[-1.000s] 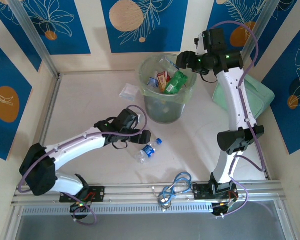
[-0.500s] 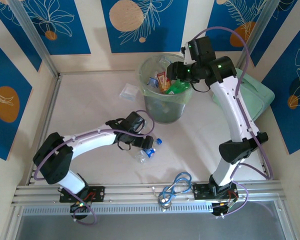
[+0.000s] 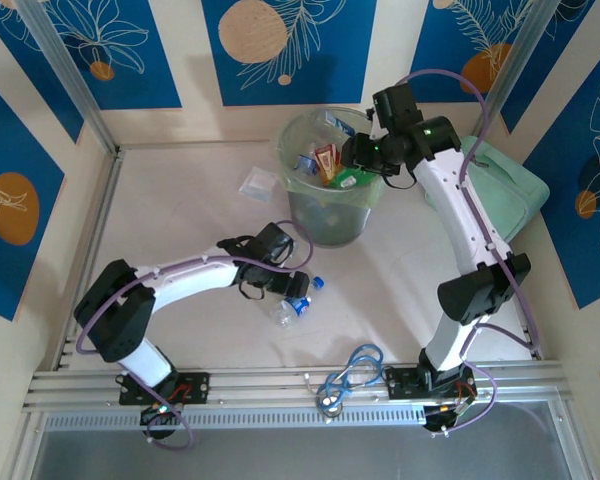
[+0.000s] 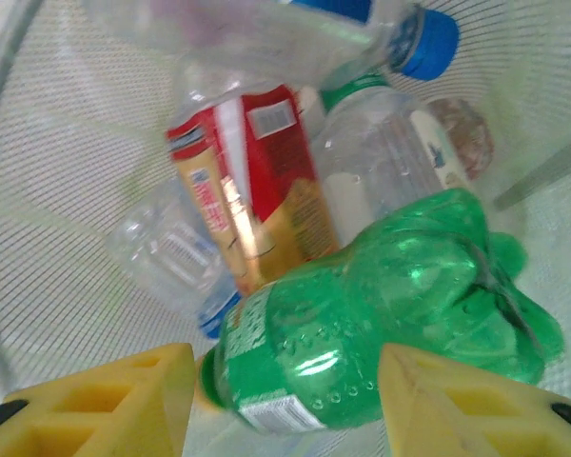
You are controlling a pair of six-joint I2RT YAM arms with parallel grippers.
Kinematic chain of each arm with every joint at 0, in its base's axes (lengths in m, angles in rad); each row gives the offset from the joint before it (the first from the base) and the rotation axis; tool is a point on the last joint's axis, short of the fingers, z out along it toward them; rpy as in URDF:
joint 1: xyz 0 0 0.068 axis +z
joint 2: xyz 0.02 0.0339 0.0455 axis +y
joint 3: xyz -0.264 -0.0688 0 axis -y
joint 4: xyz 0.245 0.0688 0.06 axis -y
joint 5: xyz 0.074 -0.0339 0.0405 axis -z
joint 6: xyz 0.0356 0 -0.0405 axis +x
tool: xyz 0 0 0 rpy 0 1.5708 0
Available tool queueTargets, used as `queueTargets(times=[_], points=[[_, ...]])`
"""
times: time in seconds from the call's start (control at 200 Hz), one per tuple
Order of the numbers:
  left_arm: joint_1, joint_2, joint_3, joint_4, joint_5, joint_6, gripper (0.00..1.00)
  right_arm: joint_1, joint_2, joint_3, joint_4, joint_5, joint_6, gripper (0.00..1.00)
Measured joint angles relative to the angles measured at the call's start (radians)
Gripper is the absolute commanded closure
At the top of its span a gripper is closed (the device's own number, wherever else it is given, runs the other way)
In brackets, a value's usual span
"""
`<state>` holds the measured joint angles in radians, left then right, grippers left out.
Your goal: Put the plastic bottles in the bin
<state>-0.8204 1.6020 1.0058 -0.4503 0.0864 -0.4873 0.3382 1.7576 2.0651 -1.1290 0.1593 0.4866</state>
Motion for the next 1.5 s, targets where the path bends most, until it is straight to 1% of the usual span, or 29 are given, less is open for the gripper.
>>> queueTargets(times=[0.145,0.335,0.45,0.735,0.965,1.02,1.11,1.15,1.321,1.501], points=[[0.000,0.024,0.009,0.000,0.011,0.000,0.08,-0.024,0.031,0.011,0.016,0.003,0.000,0.46],[0.000,0.044,0.022,0.000,0.016,0.011,0.11,-0.016,0.031,0.045,0.011,0.002,-0.001,0.45],[0.000,0.059,0.028,0.009,0.034,0.017,0.11,-0.008,0.024,0.077,0.004,0.002,-0.001,0.44],[-0.001,0.087,0.038,0.027,0.071,0.023,0.10,0.040,-0.100,0.084,-0.008,0.002,0.000,0.44],[-0.017,0.129,0.087,0.024,0.091,0.042,0.09,0.065,-0.212,-0.013,0.011,0.002,0.011,0.44],[-0.026,0.131,0.091,0.021,0.093,0.051,0.07,0.065,-0.225,-0.038,0.015,0.002,0.015,0.41],[-0.047,0.131,0.097,0.008,0.096,0.067,0.05,0.066,-0.238,-0.078,0.017,0.003,0.027,0.32],[-0.057,0.131,0.098,0.001,0.097,0.076,0.03,0.067,-0.242,-0.095,0.019,0.005,0.027,0.29],[-0.101,0.131,0.106,-0.027,0.096,0.109,0.00,0.068,-0.262,-0.165,0.028,0.011,0.039,0.26],[-0.149,0.130,0.108,-0.056,0.076,0.162,0.00,0.068,-0.297,-0.212,0.040,0.018,0.046,0.23]])
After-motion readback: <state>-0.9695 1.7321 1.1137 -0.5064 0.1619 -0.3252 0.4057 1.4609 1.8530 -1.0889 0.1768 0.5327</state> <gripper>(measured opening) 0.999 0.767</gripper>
